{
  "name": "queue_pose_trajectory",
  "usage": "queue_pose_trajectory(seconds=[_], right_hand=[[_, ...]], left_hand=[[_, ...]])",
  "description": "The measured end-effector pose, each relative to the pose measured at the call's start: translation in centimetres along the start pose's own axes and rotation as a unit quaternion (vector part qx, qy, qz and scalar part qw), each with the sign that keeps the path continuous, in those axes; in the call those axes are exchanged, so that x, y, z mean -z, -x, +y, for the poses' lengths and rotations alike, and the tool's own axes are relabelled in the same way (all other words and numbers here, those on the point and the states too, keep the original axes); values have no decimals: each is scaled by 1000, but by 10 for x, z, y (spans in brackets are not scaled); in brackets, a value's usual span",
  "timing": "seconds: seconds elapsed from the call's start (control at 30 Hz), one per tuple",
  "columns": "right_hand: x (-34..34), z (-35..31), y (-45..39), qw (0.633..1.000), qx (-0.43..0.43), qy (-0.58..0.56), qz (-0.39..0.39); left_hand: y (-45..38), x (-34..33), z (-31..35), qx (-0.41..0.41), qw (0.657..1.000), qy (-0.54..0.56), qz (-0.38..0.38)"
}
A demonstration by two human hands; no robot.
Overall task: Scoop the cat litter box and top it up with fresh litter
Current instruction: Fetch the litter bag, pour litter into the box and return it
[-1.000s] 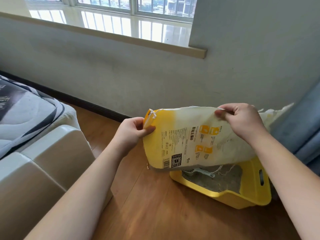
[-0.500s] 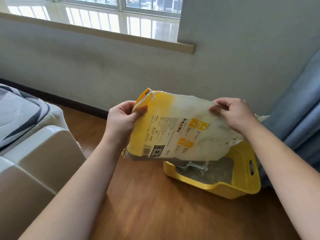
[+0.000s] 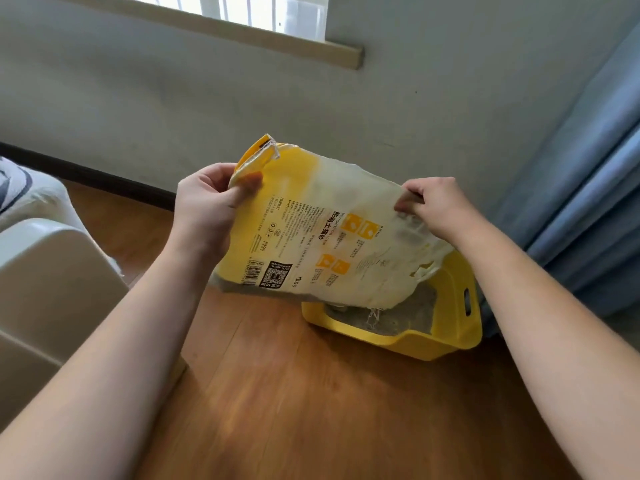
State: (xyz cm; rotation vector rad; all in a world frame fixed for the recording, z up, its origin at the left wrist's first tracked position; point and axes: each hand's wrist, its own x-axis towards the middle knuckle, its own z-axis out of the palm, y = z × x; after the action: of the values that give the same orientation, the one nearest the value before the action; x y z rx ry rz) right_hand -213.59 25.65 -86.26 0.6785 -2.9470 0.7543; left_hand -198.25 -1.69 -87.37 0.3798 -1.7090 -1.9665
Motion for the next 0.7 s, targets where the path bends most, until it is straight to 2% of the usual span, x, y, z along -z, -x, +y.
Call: queue_pose_trajectory(seconds=[0.33,0.7], right_hand=[[0,8,5,999,-19,34,9],[-1,12,5,999,-27,24,23]], left_hand=[[1,-16,10,-34,999,-35,-16],[3,-22,8,-31,999,-40,-16]])
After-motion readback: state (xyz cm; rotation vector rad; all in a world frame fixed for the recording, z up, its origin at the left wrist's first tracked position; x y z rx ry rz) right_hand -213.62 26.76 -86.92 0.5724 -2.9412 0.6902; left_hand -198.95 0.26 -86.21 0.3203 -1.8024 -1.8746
